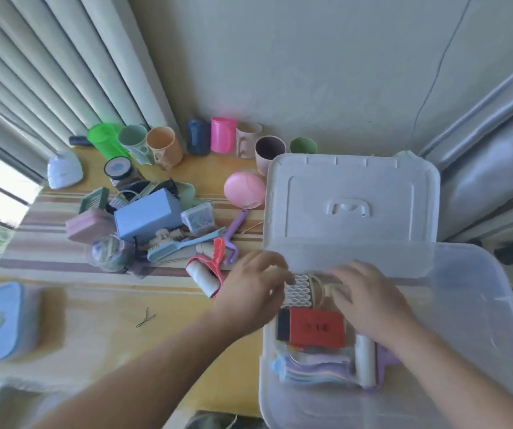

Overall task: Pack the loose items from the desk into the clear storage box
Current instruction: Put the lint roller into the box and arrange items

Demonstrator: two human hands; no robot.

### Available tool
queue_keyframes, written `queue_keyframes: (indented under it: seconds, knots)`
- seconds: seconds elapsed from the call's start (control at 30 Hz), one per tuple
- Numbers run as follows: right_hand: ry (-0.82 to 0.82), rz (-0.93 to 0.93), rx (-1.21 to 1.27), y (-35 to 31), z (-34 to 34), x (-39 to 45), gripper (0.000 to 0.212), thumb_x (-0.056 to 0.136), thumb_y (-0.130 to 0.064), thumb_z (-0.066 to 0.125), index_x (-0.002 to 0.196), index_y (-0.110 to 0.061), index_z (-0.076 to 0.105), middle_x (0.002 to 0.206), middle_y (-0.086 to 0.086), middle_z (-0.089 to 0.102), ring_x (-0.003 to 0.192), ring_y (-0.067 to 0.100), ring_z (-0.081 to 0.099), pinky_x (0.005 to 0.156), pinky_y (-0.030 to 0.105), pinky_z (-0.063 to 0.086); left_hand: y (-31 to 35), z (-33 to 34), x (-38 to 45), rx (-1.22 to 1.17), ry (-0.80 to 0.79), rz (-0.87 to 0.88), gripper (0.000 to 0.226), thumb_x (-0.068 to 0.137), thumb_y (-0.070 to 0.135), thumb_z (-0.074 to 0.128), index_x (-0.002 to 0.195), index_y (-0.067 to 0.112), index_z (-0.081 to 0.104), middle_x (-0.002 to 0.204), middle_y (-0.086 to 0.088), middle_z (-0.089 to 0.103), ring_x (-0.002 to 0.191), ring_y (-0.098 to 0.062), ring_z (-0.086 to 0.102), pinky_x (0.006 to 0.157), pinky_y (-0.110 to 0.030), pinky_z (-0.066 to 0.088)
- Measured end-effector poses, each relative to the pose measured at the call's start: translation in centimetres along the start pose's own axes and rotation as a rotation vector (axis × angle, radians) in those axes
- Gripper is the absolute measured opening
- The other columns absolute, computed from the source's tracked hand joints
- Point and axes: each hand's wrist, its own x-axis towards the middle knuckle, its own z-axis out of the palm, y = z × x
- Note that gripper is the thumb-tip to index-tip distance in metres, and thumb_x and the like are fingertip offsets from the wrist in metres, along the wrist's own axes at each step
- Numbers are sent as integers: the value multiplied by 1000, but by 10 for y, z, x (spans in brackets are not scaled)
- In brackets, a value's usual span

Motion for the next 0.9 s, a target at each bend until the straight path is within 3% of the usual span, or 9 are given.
queue_keyframes:
  seconds: [0.07,0.13,0.23,0.37,0.5,0.57,0.63,0.7,0.9]
  knots:
    - [124,-143,68,-55,7,34,34,82,-4,74,113,-19,73,105,2,66,98,30,62,82,41,56,-42,-22,-11,43,29,-122,22,81,5,71,90,25,76,102,7,65,96,-18,59,82,-32,47]
    - [132,-262,99,-108,22,74,35,85,-9,63,117,-20,71,108,1,62,97,29,59,79,41,55,-84,-41,-28,83,-4,-208,23,79,6,71,88,27,75,99,9,64,94,-19,59,79,-36,50]
    - [-112,-284,-5,-174,57,128,53,91,-42,33,135,-28,60,122,3,54,104,32,54,73,42,50,-138,-63,-59,137,-95,-333,26,78,7,71,89,31,74,99,11,62,95,-18,59,82,-39,52]
    - [-440,105,-144,-203,107,178,63,94,-71,44,144,-33,39,119,13,58,98,38,61,64,40,46,-188,-81,-89,203,-203,-457,31,80,12,69,103,33,73,111,8,61,105,-24,56,94,-43,51]
    - [-642,321,-69,-199,129,195,30,104,-30,39,116,-12,60,102,16,70,81,33,68,67,42,58,-225,-89,-86,291,-319,-596,55,86,18,63,139,29,56,141,-5,50,130,-35,46,107,-48,44]
    - [-738,488,103,-200,134,185,27,104,-15,43,116,-4,64,89,13,68,63,22,64,55,33,56,-236,-88,-77,289,-332,-607,61,85,15,61,143,30,51,146,-6,46,133,-35,42,107,-49,42]
    - [-876,623,166,-204,143,166,28,104,-8,43,121,2,63,90,18,72,56,20,59,46,26,47,-242,-86,-66,287,-352,-567,61,85,14,60,143,31,50,148,-3,45,134,-32,41,107,-47,42]
    - [-1003,709,186,-209,153,146,26,104,-15,48,123,-3,61,95,19,74,51,17,55,41,24,40,-244,-80,-52,289,-381,-508,60,88,13,56,145,32,50,149,0,45,135,-29,41,110,-46,39]
    - [-976,846,297,-225,147,97,28,97,-38,33,95,-19,53,77,3,50,52,17,35,46,24,27,-231,-46,-7,238,-488,-312,59,94,14,50,149,34,46,149,4,51,135,-26,43,110,-43,40]
